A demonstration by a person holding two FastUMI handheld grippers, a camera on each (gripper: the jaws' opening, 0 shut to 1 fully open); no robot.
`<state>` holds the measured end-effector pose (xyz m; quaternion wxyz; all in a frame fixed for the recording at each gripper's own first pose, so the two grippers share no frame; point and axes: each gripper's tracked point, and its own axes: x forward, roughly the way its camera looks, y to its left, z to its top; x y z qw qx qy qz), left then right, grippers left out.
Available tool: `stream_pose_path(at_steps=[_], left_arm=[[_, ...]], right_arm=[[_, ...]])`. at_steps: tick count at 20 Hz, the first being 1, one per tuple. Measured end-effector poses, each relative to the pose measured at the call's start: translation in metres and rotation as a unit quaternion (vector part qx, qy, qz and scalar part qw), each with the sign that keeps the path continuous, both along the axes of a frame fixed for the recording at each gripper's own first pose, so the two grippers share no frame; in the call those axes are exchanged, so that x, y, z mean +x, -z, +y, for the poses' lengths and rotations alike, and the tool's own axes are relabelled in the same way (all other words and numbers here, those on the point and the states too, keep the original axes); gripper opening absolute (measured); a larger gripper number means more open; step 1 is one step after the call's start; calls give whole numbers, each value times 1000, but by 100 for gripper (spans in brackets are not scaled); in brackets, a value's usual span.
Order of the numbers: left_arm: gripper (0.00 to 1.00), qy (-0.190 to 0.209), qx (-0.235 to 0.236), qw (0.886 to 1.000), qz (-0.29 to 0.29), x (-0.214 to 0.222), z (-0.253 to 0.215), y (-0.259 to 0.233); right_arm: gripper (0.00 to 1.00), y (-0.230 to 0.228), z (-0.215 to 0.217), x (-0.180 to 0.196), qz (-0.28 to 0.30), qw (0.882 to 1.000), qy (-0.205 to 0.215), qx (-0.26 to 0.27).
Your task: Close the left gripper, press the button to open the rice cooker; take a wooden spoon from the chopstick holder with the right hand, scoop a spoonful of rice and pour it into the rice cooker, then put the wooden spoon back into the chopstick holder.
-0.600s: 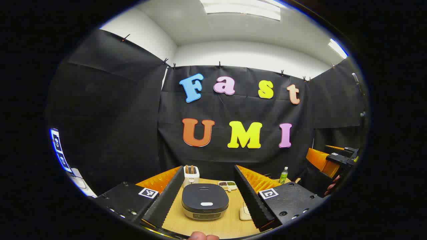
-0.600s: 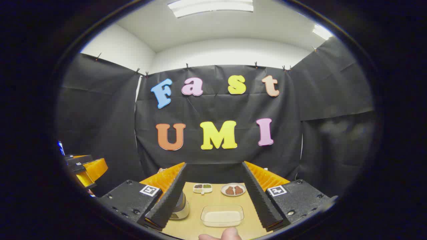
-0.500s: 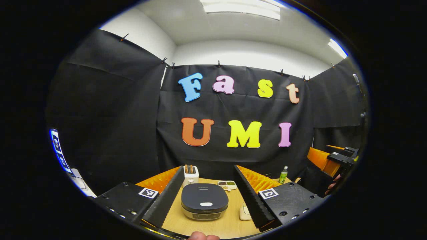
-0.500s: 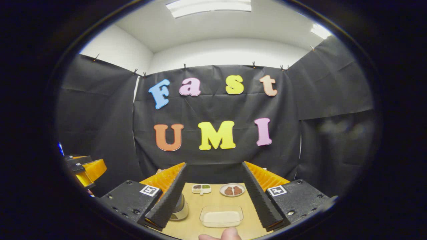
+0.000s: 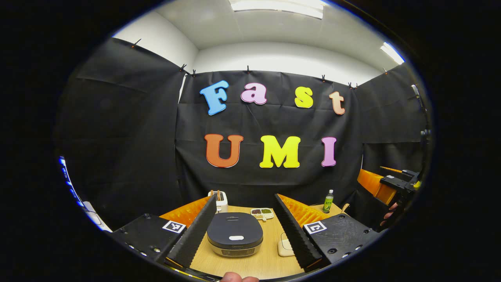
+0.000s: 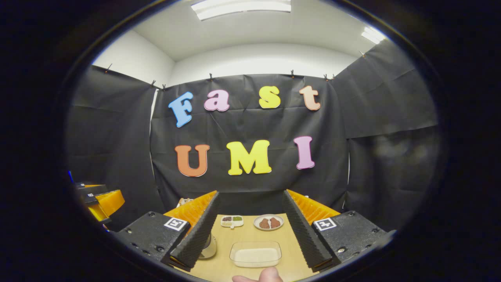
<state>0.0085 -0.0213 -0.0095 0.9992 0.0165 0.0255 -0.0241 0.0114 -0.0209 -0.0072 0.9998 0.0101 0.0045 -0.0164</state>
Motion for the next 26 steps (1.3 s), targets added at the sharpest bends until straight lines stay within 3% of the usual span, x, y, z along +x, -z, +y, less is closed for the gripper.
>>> stream_pose_path(at_steps=[17, 22, 26], left_arm=[[94, -14, 5, 999, 46, 29, -10, 27], [95, -25, 2, 993, 119, 44, -12, 79], [93, -14, -2, 980, 199, 60, -20, 136]], right_arm=[[100, 16, -20, 33, 17, 1000, -4, 9], [100, 27, -43, 56, 27, 1000, 0, 16], [100, 43, -66, 71, 44, 999, 12, 14]])
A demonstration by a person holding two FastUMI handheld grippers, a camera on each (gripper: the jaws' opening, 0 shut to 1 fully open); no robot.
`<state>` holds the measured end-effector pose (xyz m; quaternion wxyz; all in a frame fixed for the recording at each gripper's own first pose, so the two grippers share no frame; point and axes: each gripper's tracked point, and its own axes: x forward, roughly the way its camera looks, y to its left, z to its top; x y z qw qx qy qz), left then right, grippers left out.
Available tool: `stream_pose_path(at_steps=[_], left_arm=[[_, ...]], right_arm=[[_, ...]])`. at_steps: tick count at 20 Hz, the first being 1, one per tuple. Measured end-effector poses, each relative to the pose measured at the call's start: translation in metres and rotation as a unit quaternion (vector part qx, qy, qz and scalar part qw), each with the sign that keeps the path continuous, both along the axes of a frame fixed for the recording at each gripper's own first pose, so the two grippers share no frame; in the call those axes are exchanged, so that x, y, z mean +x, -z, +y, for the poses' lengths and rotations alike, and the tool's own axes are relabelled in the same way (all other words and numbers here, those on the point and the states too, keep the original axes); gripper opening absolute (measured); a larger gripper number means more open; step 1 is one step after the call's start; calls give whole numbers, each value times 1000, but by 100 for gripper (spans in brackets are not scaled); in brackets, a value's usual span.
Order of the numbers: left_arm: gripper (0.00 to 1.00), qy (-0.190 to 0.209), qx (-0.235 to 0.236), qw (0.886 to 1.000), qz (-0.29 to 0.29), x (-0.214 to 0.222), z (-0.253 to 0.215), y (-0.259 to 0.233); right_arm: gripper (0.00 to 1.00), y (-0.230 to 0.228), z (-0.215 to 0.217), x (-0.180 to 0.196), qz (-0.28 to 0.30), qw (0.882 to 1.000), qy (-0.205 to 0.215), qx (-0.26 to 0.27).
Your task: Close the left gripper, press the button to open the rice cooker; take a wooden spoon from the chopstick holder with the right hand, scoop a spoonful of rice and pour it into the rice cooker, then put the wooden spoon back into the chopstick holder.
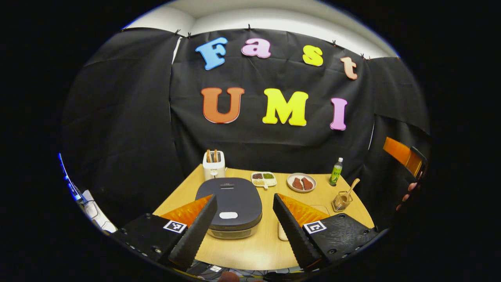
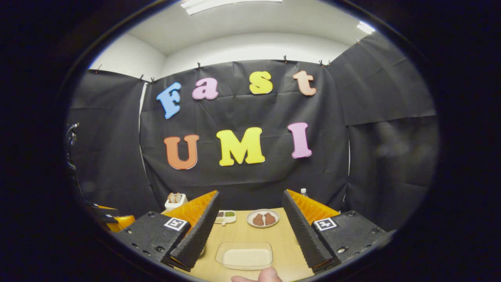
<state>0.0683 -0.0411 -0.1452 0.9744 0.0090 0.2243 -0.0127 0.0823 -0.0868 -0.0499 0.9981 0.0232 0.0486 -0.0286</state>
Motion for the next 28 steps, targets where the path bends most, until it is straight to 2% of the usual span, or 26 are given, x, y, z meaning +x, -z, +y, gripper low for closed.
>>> stream_pose_path(at_steps=[2, 3, 5, 7, 9, 10, 11, 12, 13, 14, 18, 19, 20, 28], left_arm=[[93, 3, 1, 1000, 28, 12, 4, 18], [84, 1, -1, 999, 42, 13, 5, 26], [53, -4, -5, 998, 67, 22, 4, 45], [46, 1, -11, 995, 100, 33, 1, 65], [45, -10, -16, 992, 126, 46, 7, 84], [26, -23, -23, 990, 135, 47, 10, 89], [6, -19, -29, 989, 144, 50, 8, 95], [5, -17, -37, 988, 151, 51, 6, 104], [9, -11, -41, 986, 159, 54, 6, 109], [0, -4, -39, 985, 167, 56, 7, 116], [0, 0, -17, 982, 189, 66, 23, 137], [10, -2, -12, 981, 194, 68, 26, 142], [0, -5, -8, 980, 197, 70, 30, 144], [0, -22, -18, 977, 213, 75, 43, 165]], right_arm=[[100, 7, -12, 8, 8, 1000, 6, 0], [100, 11, -18, 11, 13, 1000, 9, 0], [100, 16, -30, 15, 20, 1000, 17, 1], [100, 20, -45, 20, 23, 999, 30, 2], [100, 25, -57, 23, 28, 999, 42, -1], [100, 28, -62, 24, 29, 998, 48, -3], [100, 29, -67, 26, 29, 998, 53, -4], [100, 30, -72, 27, 28, 998, 59, -4], [100, 32, -77, 27, 29, 997, 64, -5], [100, 36, -80, 27, 32, 997, 68, -6], [100, 47, -92, 28, 42, 996, 82, -5], [100, 50, -95, 28, 45, 995, 85, -4], [100, 53, -97, 28, 48, 995, 87, -4], [100, 76, -87, 33, 79, 994, 75, 1]])
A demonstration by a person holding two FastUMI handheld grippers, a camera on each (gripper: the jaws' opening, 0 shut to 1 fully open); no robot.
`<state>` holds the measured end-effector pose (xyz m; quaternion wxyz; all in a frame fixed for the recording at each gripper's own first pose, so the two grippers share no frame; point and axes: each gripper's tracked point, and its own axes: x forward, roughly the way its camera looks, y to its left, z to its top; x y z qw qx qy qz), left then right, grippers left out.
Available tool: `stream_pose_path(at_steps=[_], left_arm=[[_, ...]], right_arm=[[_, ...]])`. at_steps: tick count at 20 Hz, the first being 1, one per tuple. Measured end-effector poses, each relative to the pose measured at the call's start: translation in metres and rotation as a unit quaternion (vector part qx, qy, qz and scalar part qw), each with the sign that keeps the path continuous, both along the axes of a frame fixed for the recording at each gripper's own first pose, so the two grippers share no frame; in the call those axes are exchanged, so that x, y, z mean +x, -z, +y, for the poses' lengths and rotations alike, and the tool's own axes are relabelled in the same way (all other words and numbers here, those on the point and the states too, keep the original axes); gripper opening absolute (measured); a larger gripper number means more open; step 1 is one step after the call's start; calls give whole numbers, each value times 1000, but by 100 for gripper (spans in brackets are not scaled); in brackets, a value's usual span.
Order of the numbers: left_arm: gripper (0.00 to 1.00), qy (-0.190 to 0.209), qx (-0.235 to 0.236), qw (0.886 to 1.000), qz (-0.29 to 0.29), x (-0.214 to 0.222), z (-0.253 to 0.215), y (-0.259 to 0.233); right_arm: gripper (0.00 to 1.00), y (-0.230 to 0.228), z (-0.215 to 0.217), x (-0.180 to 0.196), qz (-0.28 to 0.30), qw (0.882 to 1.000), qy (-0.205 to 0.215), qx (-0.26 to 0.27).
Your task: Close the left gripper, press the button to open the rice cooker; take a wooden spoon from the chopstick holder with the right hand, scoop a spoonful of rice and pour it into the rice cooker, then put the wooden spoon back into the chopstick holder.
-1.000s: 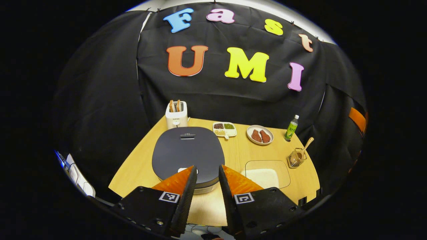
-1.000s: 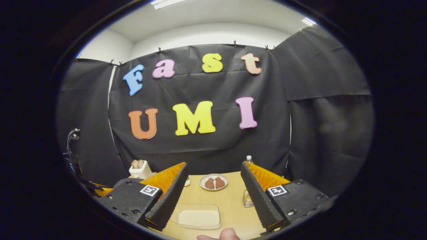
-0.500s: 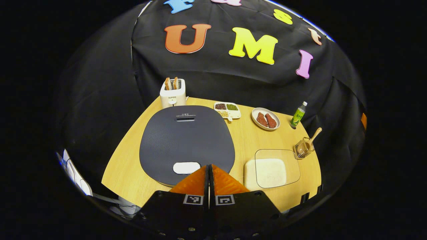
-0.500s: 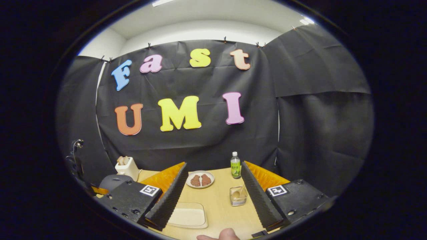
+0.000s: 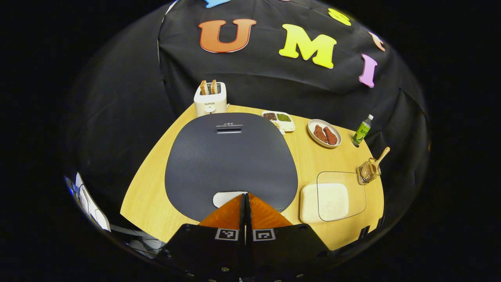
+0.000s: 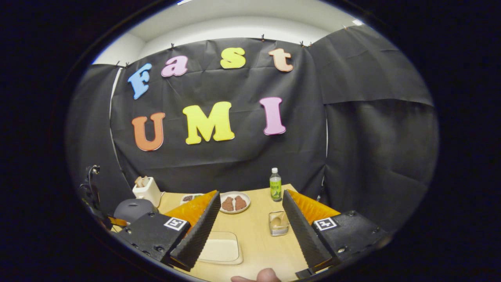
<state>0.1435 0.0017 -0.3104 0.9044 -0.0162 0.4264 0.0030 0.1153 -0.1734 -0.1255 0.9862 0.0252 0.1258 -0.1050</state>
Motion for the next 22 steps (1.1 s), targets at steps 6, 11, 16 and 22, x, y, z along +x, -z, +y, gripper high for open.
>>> stream_pose_path(at_steps=[6, 11, 16, 22], left_arm=[[1, 15, -1, 1000, 20, -5, 0, 6], [0, 14, -29, 999, 35, -5, 0, 5], [0, 44, -34, 994, 93, -4, 2, 8], [0, 56, -31, 994, 90, -1, 3, 8]], right_arm=[[100, 10, 14, 1, 12, 1000, -15, 8], [100, 14, 23, -4, 13, 999, -23, 19], [100, 8, 13, -13, 3, 1000, -14, 22], [100, 12, -4, -27, 6, 1000, 3, 22]])
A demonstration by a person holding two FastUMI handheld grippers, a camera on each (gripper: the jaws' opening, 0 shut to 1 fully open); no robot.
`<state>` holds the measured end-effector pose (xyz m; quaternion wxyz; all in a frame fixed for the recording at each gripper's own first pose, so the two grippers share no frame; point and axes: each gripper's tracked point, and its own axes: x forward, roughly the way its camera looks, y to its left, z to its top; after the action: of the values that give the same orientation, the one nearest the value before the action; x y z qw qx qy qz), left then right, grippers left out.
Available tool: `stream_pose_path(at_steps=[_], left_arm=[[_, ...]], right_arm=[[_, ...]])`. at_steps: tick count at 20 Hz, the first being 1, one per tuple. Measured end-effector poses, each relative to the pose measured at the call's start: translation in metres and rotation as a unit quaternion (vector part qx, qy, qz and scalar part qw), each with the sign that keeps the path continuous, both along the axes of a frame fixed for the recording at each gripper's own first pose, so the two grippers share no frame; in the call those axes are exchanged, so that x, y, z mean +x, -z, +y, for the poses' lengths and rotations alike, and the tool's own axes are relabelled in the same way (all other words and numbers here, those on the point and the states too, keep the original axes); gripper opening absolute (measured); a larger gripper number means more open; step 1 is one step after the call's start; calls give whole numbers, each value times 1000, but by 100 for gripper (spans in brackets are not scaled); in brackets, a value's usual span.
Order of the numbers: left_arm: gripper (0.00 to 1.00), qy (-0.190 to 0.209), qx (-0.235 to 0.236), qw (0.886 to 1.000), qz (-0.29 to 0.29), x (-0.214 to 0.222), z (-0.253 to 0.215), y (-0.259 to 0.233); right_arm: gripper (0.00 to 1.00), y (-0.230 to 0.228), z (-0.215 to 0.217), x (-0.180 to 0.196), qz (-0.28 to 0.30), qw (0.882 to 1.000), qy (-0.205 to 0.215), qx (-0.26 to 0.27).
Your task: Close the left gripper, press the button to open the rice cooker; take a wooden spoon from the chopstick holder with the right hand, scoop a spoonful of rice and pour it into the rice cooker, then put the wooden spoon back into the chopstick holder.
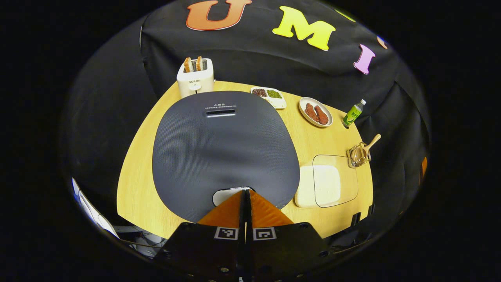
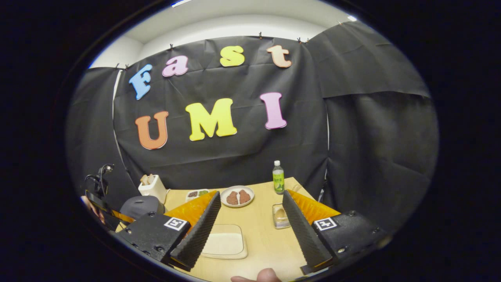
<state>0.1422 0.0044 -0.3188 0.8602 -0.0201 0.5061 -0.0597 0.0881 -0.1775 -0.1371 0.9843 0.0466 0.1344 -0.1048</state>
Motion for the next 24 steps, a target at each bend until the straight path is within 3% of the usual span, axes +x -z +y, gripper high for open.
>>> stream_pose_path(at_steps=[6, 8, 11, 13, 14, 18, 24], left_arm=[[2, -9, 39, 993, -108, 4, -4, -34], [13, -16, 37, 987, -158, 12, -11, -60], [48, -26, 26, 976, -215, 23, -19, -91], [82, -30, 34, 963, -265, 34, -20, -115], [78, -29, 41, 956, -290, 38, -21, -128], [95, -39, 37, 927, -371, 53, -30, -178], [96, -65, 47, 905, -419, 32, -21, -220]], right_arm=[[100, -15, -21, -1, -16, 1000, 19, -5], [100, -19, -23, -1, -18, 1000, 21, -9], [99, -23, -27, -2, -21, 999, 23, -15], [100, -23, -36, -3, -17, 999, 30, -27], [96, -24, -41, -4, -16, 999, 34, -29], [100, -25, -61, -8, -14, 998, 52, -29], [97, -20, -74, -8, -13, 999, 44, -16]])
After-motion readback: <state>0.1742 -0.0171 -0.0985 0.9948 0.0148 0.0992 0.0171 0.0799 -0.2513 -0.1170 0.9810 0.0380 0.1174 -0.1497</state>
